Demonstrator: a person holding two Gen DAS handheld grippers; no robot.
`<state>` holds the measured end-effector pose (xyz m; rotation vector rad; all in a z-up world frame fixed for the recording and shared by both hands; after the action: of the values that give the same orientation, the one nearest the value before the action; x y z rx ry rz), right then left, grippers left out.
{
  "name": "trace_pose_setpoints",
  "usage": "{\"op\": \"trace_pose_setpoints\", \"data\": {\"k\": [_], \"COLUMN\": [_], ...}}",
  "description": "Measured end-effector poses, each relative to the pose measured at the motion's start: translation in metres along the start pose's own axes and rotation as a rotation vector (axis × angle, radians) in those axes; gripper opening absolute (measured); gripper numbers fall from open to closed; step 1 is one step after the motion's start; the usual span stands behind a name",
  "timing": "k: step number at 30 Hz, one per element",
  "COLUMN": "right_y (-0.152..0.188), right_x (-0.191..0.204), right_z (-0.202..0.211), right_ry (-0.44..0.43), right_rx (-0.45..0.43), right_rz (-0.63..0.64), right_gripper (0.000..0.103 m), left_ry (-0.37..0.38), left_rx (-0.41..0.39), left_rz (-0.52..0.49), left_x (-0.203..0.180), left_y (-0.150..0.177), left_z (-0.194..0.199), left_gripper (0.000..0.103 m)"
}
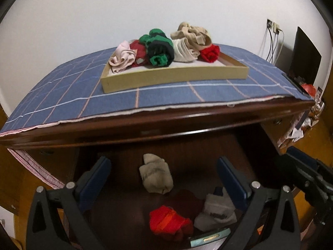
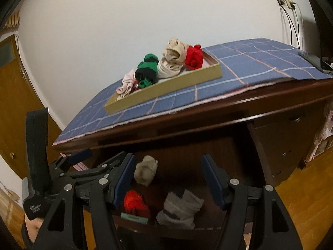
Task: Take underwear out of drawer
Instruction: 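Withdraw both tools from the tray down toward the open drawer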
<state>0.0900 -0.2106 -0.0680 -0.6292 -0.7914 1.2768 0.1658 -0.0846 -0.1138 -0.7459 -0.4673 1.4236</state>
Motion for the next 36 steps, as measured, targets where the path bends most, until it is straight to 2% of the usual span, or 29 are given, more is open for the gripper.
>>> {"op": "trace_pose_setpoints", "data": {"k": [11, 20, 26, 29, 32, 36], "right_y": [0.02, 0.042, 0.051, 0.051, 0.051, 0.057], "right_x": [0.005, -0.009, -0.02, -0.026, -0.027, -0.028], "right_z": [-0.002, -0.02, -0.037, -0.045, -0.053, -0.067], "right_ry": [-0.012, -0.016, -0.048, -0.049, -0.085, -0.162], "right_rx": [0.052, 0.143, 0.215, 0.247, 0.301, 0.395], "right_rz": [0.026, -0.002, -0.031, -0.027, -0.022, -0.072], "right_gripper": [0.067, 0.067, 0.067, 0.067, 0.067, 0.067], "left_ry": [-0.02, -0.059, -0.028, 0.048, 0.099, 0.089], "left_rx": [0.071, 0.184, 0.266, 0.336, 0.45, 0.509], "left_rz": [-0.006, 0.021, 0.066, 0.061, 0.031, -0.02], "left_x": [0.019, 0.062, 0.074, 0.066, 0.058, 0.056], "left_y": [0.025, 0.046, 0.046, 0.051, 0.068, 0.079], "left_z": [-0.008, -0.032, -0.049, -0.051, -0.055, -0.059], "left_gripper": [0.102, 0.102, 0.102, 0.102, 0.102, 0.1]}}
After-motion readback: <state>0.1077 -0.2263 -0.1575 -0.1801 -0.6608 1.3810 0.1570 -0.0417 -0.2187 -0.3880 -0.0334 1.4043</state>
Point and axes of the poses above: each gripper's, at about its wrist camera, not at the fingertips, and z roughly against the way its jaws point, x to its left, y to its underside, the point moved 10 cm from there along -z, roughly the way its jaws point, and after that the axes turned 13 degrees about z, right-handed, at the moved point
